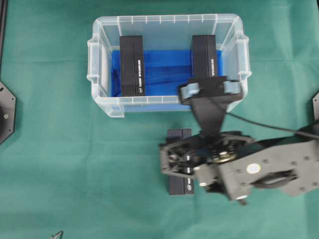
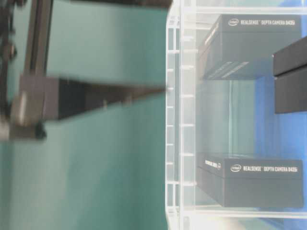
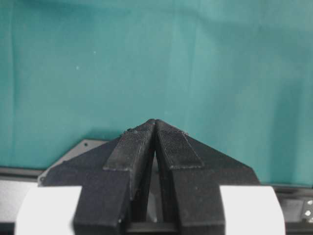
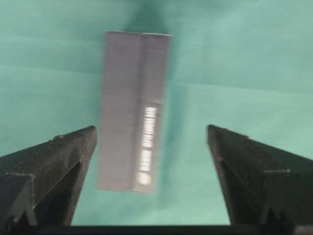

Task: Take the box out of the case with the right arm.
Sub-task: 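Open the right gripper and withdraw it to the right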

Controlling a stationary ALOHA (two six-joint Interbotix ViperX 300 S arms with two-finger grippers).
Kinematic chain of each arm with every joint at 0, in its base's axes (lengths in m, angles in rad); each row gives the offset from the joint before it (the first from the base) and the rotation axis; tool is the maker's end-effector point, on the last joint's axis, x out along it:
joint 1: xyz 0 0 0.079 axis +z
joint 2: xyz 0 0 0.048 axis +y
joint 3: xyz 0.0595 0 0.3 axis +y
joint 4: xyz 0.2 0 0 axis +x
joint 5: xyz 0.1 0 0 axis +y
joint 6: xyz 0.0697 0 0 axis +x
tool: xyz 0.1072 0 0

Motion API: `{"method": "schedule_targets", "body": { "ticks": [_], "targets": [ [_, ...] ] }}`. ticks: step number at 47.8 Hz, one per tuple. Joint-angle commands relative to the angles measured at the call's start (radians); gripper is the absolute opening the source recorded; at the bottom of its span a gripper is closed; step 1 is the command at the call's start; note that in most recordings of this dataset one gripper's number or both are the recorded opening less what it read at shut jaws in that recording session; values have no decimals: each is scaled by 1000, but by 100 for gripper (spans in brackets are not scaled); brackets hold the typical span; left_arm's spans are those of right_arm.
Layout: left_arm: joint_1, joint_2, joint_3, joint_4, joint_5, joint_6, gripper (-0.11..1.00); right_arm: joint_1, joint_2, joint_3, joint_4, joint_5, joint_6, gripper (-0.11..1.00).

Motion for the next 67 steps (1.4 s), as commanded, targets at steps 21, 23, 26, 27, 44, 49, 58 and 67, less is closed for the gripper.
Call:
{"method": "schedule_targets", "body": {
  "ticks": [21,23,26,27,44,49,58,67],
  "targets": [
    [-3,3,-5,3,-8,6,0,98,-443,439,8,-49,126,91],
    [-3,3,-3,2,-6,8,0,104,-477,471,8,-54,133,91],
    [-3,3,-2,3,-5,9,0,118,-529,514,8,-57,141,91],
    [-3,3,-2,3,-5,9,0,124,-545,526,8,-54,143,91],
    [-3,9,2,3,-3,6,0,163,-692,652,-2,-20,133,91],
    [-3,14,3,3,-3,6,0,141,-695,655,-21,-18,117,91],
    [-2,26,8,9,-6,8,0,2,-727,669,-34,-21,-17,91],
    [-2,26,11,9,-8,8,0,-229,-744,672,-29,-57,-267,91]
  ]
}}
